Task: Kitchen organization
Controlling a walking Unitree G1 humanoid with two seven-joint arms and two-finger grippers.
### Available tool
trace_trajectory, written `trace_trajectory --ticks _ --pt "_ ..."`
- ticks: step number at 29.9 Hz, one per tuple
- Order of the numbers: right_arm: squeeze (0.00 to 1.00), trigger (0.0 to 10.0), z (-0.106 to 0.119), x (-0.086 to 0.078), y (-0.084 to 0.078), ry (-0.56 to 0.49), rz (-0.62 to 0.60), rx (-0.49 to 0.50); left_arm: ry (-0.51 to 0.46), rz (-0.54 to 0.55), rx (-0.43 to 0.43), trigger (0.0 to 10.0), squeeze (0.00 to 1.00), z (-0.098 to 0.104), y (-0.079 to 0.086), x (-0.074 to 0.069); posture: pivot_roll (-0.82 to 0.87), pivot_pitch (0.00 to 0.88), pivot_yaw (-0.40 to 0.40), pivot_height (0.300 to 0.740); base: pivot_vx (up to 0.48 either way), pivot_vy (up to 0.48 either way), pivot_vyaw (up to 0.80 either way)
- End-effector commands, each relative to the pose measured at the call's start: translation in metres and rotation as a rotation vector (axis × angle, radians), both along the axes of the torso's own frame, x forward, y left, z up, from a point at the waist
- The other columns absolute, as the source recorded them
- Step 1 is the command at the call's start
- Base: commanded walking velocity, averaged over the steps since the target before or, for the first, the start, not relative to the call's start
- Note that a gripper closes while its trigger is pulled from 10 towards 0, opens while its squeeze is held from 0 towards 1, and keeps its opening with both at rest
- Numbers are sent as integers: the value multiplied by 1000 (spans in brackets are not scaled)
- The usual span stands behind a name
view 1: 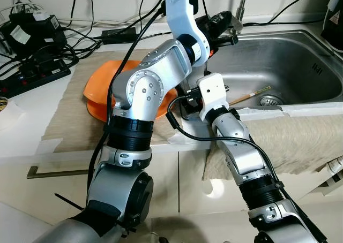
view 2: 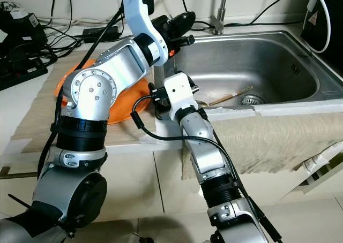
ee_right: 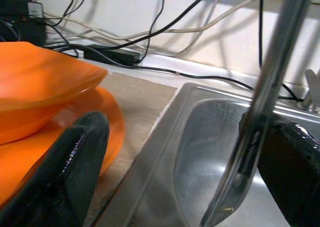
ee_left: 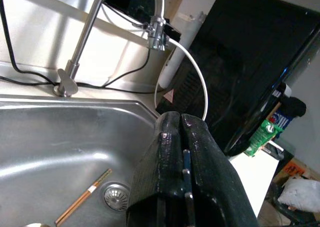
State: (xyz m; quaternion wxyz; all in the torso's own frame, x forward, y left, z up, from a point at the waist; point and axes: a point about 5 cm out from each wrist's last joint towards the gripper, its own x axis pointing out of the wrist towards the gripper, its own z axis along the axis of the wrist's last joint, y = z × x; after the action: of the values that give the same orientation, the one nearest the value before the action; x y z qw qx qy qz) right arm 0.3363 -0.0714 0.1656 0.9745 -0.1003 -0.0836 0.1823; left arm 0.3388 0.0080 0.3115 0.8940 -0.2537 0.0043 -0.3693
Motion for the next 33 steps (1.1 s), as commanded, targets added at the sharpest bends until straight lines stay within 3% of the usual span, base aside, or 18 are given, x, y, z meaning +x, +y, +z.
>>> trace_trajectory --ticks 1,4,5,6,7,33 --pt "0 10000 7 2 1 -12 -3 16 55 -84 -58 0 0 -12 -22 -12 -36 0 83 740 0 0 0" --pt "0 10000 6 2 2 -8 -7 19 54 -87 -59 0 0 -11 -22 -13 -34 0 81 740 0 0 0" --pt "0 9020 6 2 2 -6 -9 17 52 -87 -60 0 0 -11 -22 -13 -34 0 81 740 0 0 0" --pt "0 3412 5 2 2 -3 -10 17 52 -87 -61 0 0 -11 -22 -13 -34 0 81 740 0 0 0" --pt "0 0 5 1 2 0 -10 21 51 -87 -62 0 0 -10 -22 -13 -34 0 81 740 0 0 0" --pt "0 0 0 -5 -2 24 -21 67 -7 -114 -13 0 0 -10 -22 -17 -33 0 82 740 0 0 0"
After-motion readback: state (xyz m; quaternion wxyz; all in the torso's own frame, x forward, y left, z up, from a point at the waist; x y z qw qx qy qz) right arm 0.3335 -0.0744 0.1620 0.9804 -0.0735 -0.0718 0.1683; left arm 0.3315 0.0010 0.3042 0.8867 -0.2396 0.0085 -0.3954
